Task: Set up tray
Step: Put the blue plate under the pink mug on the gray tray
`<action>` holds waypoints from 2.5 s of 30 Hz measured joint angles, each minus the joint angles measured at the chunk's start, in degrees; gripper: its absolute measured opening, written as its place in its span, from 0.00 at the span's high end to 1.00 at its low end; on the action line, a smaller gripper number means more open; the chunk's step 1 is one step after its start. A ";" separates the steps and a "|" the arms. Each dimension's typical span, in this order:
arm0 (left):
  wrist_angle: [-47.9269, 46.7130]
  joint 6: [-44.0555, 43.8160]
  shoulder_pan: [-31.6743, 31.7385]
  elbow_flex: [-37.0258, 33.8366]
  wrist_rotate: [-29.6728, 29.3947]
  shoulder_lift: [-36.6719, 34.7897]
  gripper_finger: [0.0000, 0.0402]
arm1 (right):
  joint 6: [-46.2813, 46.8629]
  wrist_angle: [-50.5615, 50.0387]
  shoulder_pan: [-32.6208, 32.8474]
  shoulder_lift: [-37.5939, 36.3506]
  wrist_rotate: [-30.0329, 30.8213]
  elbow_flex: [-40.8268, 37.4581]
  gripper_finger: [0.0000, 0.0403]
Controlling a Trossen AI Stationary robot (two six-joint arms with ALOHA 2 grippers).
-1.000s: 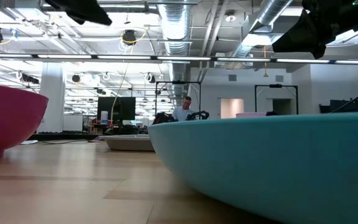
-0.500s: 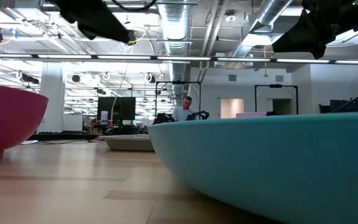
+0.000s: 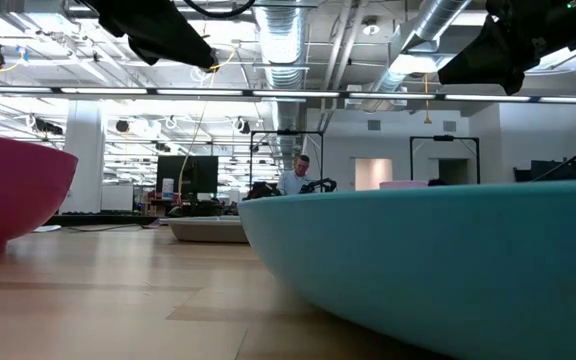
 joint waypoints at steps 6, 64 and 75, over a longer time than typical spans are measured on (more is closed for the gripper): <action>-0.04 0.05 0.00 0.00 0.34 0.02 0.73 | 0.00 0.00 -0.02 0.00 0.02 0.00 0.83; -4.52 9.72 0.00 0.02 -1.37 -0.07 0.73 | 0.02 -0.02 -0.01 0.00 0.01 0.00 0.83; -3.34 5.24 2.11 0.02 -8.49 -0.07 0.73 | 0.00 0.00 -0.02 0.00 0.02 0.00 0.83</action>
